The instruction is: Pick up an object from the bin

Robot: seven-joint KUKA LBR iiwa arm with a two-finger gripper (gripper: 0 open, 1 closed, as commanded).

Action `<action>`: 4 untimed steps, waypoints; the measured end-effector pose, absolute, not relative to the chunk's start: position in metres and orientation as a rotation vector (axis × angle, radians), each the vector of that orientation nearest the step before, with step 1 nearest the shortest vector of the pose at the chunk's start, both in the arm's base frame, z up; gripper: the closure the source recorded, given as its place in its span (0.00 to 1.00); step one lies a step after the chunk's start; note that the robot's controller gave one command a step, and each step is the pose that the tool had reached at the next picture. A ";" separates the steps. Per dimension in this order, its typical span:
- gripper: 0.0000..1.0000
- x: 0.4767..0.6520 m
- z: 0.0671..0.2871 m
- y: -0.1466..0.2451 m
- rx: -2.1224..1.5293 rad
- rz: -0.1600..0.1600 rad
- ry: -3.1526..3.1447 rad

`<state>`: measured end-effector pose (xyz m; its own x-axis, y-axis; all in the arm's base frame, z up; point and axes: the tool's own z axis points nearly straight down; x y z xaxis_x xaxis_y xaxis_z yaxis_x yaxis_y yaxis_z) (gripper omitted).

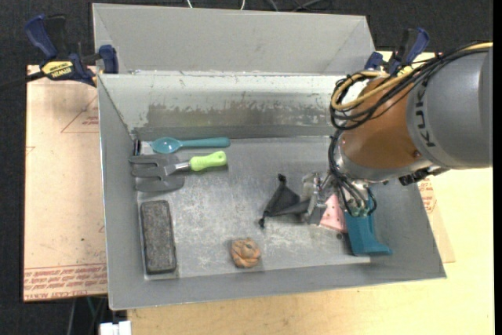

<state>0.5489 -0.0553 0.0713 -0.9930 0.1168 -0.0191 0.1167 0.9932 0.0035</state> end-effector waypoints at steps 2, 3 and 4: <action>1.00 0.565 0.125 -0.057 -0.235 0.001 3.114; 1.00 0.571 0.105 -0.047 -0.387 0.000 3.100; 1.00 0.575 0.166 -0.051 0.037 0.003 3.129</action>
Offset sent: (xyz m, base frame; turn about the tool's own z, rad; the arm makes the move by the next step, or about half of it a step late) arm 0.0309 -0.0131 -0.0013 -0.6490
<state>0.5753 -0.0514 0.1663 -0.9997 0.0234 -0.0121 0.0234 0.9997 0.0023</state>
